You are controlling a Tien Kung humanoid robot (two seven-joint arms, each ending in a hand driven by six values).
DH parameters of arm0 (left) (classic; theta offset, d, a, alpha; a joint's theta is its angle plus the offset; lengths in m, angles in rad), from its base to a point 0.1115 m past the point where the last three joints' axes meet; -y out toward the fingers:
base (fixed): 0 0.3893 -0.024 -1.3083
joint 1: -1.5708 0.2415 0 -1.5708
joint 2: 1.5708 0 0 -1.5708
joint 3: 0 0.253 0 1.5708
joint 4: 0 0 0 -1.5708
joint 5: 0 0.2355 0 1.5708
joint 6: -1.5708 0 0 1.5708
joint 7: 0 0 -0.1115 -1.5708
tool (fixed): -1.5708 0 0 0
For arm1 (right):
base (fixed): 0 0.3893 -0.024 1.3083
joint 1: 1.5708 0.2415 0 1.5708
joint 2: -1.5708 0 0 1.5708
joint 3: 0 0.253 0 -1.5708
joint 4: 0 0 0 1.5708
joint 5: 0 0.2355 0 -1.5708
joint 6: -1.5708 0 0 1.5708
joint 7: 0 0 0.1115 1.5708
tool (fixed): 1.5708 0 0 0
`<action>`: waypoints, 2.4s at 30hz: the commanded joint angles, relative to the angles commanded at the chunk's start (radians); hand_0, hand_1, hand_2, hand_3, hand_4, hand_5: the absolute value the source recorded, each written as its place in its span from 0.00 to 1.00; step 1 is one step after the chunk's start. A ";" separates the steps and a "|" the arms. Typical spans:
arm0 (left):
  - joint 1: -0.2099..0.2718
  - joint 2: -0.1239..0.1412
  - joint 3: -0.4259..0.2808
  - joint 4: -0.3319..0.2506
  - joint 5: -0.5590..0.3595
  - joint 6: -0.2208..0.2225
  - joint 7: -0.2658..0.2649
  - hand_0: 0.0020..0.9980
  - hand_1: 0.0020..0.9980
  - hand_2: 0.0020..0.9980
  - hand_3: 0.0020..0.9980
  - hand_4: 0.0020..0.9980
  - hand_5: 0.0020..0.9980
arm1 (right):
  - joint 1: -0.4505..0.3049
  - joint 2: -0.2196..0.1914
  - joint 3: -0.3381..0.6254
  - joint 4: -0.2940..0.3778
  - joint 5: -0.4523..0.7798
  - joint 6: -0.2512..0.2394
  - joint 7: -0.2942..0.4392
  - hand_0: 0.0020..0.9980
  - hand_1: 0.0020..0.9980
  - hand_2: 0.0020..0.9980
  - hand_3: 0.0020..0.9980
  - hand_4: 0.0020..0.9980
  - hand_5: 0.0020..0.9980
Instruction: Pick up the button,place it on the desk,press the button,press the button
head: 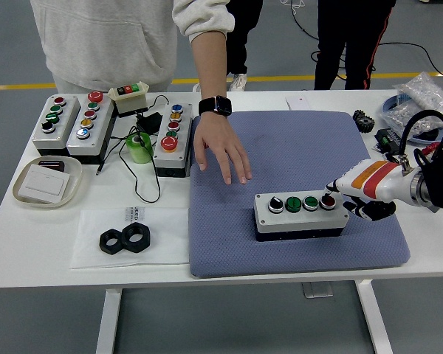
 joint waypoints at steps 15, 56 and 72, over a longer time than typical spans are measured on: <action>0.003 0.001 0.001 0.000 0.001 -0.001 0.001 0.74 0.91 0.99 0.95 0.61 1.00 | -0.003 -0.014 0.018 -0.003 0.000 -0.001 0.000 0.33 0.14 0.16 0.80 0.38 0.00; 0.011 0.005 0.003 0.000 0.001 -0.008 0.002 0.74 0.91 0.99 0.95 0.61 1.00 | 0.011 -0.018 0.057 0.071 0.000 0.003 0.008 0.33 0.14 0.16 0.79 0.38 0.00; 0.019 0.000 -0.011 0.000 0.008 -0.008 0.006 0.74 0.91 0.99 0.95 0.62 1.00 | 0.007 -0.025 0.135 0.156 0.000 -0.268 -0.087 0.76 0.80 0.75 0.83 0.61 0.10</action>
